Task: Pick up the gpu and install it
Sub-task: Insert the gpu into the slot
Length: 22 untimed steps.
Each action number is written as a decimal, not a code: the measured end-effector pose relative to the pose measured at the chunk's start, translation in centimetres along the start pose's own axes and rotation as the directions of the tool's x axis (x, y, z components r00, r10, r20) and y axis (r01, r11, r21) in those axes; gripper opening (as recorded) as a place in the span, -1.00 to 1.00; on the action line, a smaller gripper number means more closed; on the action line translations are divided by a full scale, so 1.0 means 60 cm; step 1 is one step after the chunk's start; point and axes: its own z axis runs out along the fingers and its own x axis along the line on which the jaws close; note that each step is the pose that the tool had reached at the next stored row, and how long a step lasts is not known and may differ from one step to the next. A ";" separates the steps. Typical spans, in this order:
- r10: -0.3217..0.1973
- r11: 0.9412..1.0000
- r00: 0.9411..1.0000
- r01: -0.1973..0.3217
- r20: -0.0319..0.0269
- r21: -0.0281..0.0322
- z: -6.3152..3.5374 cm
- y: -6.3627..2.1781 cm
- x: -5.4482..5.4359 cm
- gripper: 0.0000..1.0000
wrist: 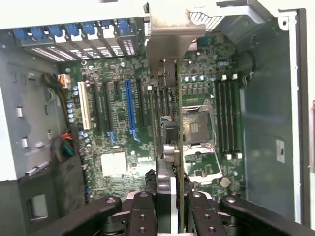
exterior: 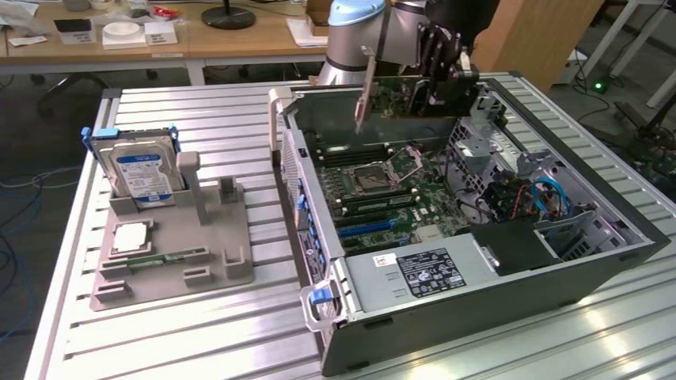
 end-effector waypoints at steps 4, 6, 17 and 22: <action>-0.020 1.000 1.000 0.020 0.008 -0.001 0.001 0.000 0.000 -0.44; -0.038 0.999 0.999 0.038 0.009 0.001 0.002 0.000 0.000 -0.44; -0.112 0.994 0.994 0.112 0.013 0.018 0.009 0.000 0.002 -0.44; -0.080 0.997 0.997 0.080 0.012 0.019 0.017 0.000 0.002 -0.44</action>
